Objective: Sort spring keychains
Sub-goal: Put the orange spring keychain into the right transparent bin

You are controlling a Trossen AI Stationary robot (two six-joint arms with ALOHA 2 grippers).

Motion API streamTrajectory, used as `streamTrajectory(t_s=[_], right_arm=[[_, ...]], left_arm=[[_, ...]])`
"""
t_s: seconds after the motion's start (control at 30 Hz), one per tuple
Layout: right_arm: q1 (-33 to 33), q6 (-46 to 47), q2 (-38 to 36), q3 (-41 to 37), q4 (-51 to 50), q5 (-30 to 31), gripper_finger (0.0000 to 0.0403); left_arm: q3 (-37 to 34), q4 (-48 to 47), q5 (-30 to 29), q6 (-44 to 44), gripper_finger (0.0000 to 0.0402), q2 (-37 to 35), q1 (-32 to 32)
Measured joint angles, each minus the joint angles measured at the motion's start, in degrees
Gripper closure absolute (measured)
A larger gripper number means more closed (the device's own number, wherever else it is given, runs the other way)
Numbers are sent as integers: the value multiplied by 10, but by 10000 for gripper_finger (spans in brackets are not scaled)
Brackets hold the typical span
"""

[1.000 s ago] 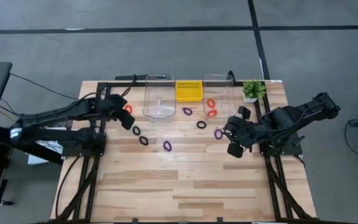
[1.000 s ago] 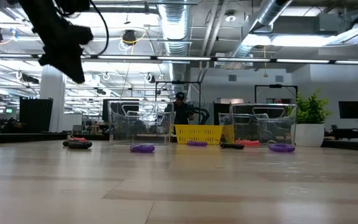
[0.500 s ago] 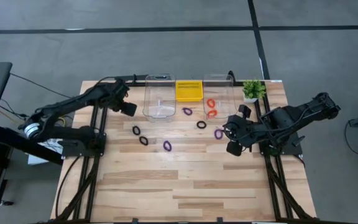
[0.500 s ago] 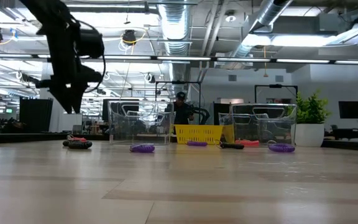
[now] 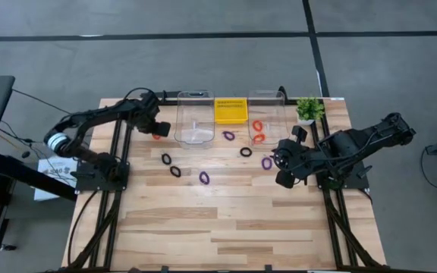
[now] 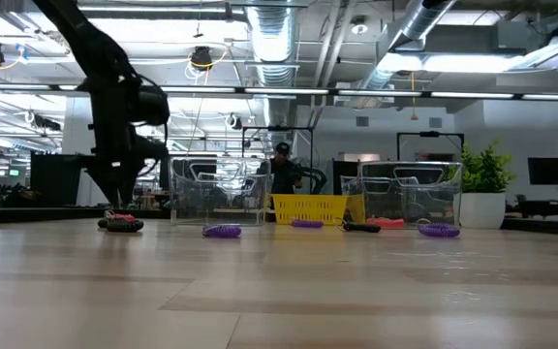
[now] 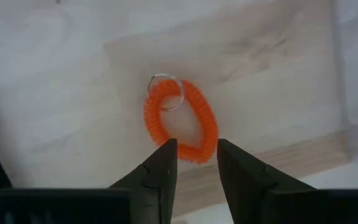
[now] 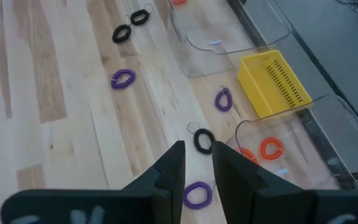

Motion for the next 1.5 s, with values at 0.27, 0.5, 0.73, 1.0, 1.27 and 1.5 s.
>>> streamTrajectory(t_s=[0.27, 0.5, 0.73, 1.0, 1.27, 1.5], right_arm=[[0, 13, 0, 0, 0, -3, 331], [0, 15, 0, 0, 0, -4, 331], [0, 16, 0, 0, 0, -4, 331], [0, 16, 0, 0, 0, -5, 331], [0, 16, 0, 0, 0, -5, 331], [0, 16, 0, 0, 5, -5, 331]], left_arm=[[0, 26, -4, 1, 291, 38, 18], [0, 32, -9, 1, 290, 41, 18], [0, 33, -10, -1, 289, 27, 18], [0, 13, -50, -3, 289, -29, 18], [-22, 16, -32, -5, 289, -33, 21], [-51, 52, -41, -17, 289, -34, 20]])
